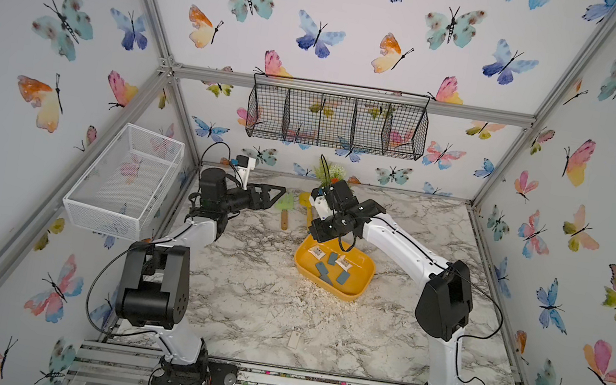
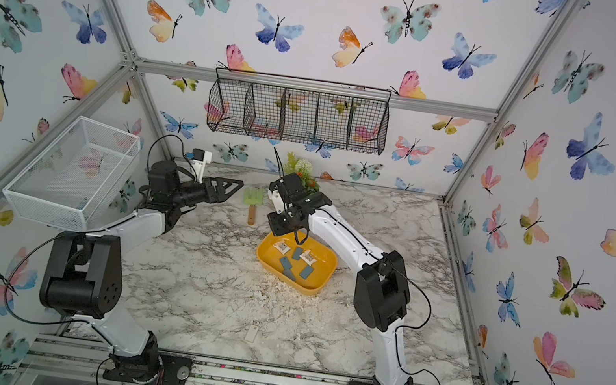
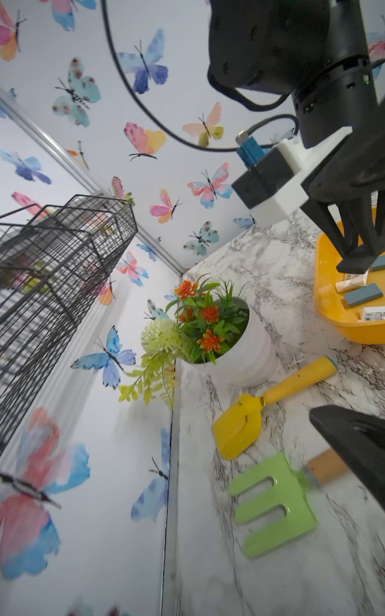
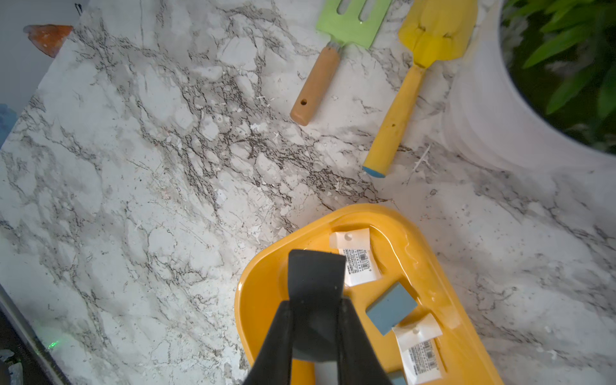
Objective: Put the eraser in the storage box
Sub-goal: Place the eraser in the storage box.
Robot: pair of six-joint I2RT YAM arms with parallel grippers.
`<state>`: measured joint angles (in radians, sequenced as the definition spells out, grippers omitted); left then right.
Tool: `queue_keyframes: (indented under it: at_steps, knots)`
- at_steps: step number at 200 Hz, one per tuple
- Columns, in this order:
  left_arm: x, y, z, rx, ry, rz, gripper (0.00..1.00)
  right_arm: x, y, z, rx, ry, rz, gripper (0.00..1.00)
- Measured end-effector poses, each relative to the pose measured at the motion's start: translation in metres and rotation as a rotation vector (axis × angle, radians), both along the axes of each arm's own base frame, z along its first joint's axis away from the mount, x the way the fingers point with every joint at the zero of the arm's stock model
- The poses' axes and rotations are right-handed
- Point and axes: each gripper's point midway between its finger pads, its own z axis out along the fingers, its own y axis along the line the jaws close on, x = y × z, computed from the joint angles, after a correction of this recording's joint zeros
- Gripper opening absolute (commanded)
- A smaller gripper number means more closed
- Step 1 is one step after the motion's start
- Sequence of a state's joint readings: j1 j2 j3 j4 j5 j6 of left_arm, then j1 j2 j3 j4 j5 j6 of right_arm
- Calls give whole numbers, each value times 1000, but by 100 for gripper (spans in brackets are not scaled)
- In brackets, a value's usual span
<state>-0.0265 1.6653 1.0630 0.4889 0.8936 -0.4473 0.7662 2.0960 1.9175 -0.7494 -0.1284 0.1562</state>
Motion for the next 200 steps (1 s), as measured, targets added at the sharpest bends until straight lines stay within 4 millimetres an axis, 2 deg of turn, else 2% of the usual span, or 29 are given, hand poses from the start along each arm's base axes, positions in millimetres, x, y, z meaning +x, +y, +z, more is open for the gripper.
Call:
queue_keyframes:
  at_steps: [19, 40, 73, 87, 134, 154, 188, 200]
  knots:
    - [1, -23, -6, 20, 6, -62, 98, 1, 4, -15, -7, 33, 16, 17]
    - [7, -31, -13, 36, 24, -91, 98, -4, 5, -33, -12, 79, 37, 17]
    - [22, -32, -13, 54, 28, -96, 98, -25, -4, -64, -46, 167, 58, 17]
    - [26, -32, -12, 57, 24, -97, 98, -30, -7, -71, -56, 193, 62, 17]
    - [25, -33, -15, 65, 35, -103, 98, -32, -5, -74, -46, 208, 70, 17]
    - [24, -32, -20, 68, 46, -103, 98, -29, -2, -86, -59, 223, 68, 17]
    - [21, -30, -29, 73, 66, -102, 98, -32, -3, -122, -102, 282, 67, 17]
    - [21, -29, -29, 73, 68, -104, 98, -31, -1, -122, -102, 288, 67, 18]
